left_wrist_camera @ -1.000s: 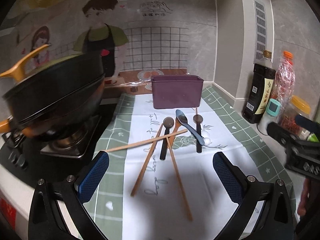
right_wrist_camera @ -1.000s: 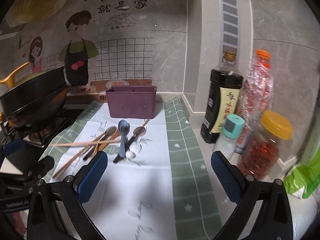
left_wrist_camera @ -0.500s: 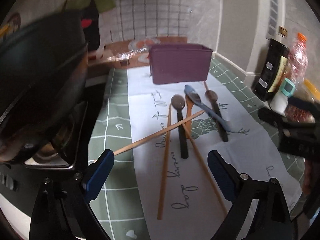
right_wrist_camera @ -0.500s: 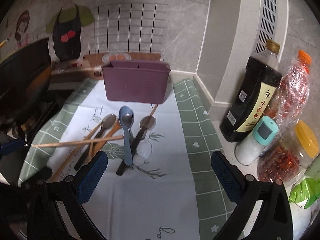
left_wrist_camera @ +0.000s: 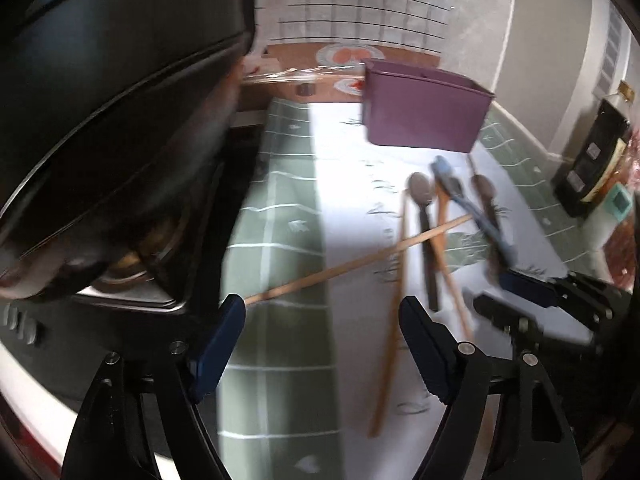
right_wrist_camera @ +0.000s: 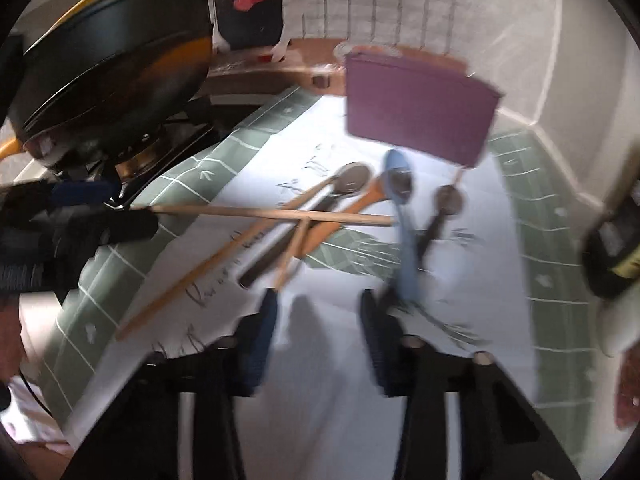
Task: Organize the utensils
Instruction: 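Lower the left tool and the right tool toward the wooden chopsticks on the cloth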
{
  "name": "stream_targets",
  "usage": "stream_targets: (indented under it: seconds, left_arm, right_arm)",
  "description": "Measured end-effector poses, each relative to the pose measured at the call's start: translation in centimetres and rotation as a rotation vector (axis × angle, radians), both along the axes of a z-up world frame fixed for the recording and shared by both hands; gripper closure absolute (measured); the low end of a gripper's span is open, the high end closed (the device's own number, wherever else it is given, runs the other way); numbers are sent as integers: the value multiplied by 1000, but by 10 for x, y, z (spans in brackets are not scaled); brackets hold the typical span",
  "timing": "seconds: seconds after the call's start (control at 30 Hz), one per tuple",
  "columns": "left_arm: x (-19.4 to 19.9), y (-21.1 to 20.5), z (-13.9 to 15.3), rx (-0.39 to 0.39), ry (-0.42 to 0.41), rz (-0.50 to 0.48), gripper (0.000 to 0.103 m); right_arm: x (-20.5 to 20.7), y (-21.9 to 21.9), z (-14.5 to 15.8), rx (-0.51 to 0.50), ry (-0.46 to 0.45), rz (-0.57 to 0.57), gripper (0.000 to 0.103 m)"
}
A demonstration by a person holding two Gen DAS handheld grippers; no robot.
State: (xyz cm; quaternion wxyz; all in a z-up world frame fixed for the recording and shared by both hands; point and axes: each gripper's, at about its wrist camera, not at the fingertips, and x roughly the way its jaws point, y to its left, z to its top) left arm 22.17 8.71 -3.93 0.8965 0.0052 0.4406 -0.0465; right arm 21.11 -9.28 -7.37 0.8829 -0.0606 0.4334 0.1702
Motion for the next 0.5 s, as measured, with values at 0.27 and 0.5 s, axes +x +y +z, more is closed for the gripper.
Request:
stream_targets:
  seconds: [0.27, 0.5]
  left_arm:
    - [-10, 15, 1, -25, 6, -5, 24]
    - [1, 7, 8, -102, 0, -159, 24]
  right_arm:
    - [36, 21, -19, 88, 131, 46, 90]
    - [33, 9, -13, 106, 176, -36, 99]
